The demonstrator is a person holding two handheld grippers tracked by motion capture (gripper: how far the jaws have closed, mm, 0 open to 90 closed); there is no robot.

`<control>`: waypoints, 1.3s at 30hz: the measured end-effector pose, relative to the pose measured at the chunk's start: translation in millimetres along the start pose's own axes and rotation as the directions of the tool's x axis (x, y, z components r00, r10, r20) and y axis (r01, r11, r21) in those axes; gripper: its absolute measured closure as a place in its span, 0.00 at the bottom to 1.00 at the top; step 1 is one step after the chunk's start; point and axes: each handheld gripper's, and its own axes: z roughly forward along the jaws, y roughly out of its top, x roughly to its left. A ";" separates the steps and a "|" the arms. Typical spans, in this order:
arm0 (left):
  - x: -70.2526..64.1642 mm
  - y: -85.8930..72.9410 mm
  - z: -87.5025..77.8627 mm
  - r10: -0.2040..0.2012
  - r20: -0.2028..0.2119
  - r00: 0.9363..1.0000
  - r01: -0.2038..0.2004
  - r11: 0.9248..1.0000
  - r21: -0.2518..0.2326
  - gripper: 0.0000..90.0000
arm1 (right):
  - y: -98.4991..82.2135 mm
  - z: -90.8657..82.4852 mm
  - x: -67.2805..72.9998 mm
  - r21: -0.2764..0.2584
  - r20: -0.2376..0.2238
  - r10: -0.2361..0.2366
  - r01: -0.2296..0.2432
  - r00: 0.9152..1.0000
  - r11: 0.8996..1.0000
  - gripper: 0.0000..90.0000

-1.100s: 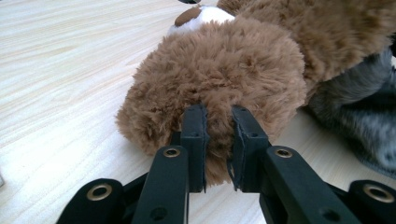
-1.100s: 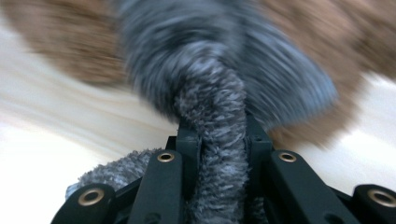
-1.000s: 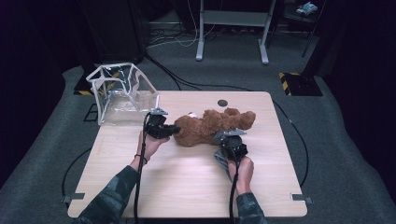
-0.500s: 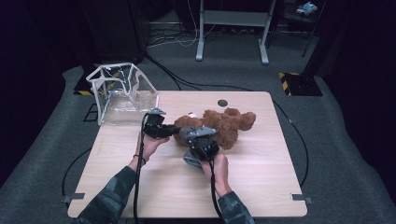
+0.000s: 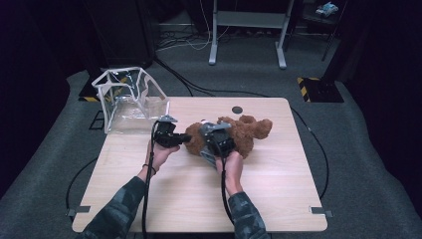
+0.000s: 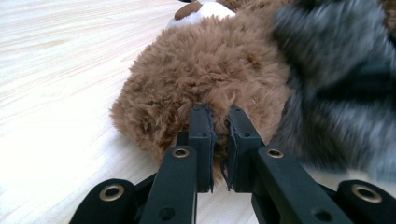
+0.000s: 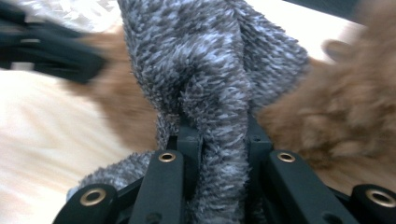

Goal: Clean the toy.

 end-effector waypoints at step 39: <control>2.4 0.2 3.3 -0.002 0.004 1.000 0.002 1.000 0.005 0.92 | 16.8 -41.7 -62.0 -0.089 0.143 0.070 -0.058 0.987 0.994 0.83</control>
